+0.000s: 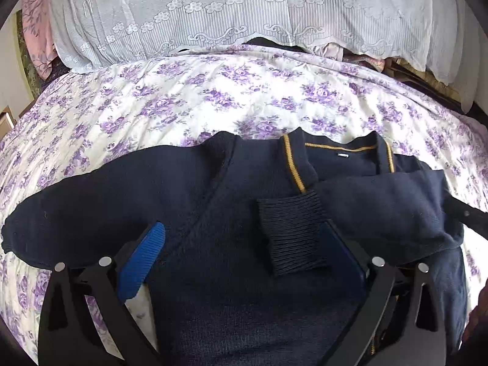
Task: Fold small clothes
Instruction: 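Grasp the cuff of the other sleeve with the left tool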
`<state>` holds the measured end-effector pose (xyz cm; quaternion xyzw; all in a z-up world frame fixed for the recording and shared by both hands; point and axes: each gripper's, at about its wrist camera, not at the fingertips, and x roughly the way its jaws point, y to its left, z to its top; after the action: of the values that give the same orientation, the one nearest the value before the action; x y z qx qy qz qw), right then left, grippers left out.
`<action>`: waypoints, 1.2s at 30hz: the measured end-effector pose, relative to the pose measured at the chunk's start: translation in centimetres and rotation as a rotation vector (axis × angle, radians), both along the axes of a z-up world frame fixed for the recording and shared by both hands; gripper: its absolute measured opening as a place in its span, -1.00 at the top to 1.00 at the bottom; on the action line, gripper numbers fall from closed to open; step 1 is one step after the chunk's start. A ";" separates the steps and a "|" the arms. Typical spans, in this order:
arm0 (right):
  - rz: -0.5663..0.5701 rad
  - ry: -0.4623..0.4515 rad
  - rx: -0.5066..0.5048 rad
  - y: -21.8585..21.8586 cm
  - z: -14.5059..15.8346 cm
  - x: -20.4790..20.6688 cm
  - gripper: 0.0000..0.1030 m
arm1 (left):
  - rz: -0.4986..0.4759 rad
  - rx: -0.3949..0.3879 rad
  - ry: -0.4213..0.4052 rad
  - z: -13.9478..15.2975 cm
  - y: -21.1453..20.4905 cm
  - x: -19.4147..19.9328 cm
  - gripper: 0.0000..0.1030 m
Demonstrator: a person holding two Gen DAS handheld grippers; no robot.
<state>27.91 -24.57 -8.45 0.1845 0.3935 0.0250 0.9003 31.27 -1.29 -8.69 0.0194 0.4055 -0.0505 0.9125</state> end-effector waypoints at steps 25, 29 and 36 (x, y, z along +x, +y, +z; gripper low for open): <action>0.049 0.049 -0.135 3.0 -3.0 -1.0 0.05 | 0.153 -0.106 0.011 2.6 8.3 -2.2 -0.92; 0.026 -0.002 -0.144 3.4 -1.6 -2.7 0.06 | 0.288 -0.175 0.046 1.9 15.7 -4.1 -0.92; -0.029 -0.087 0.033 2.0 -0.9 -8.5 0.05 | 0.547 -0.619 0.129 -2.8 30.1 -5.5 -0.92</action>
<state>19.39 -22.59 -9.36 0.2038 0.3507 0.0267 0.9137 25.73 28.84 -11.48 -0.3674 0.4178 0.0732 0.8277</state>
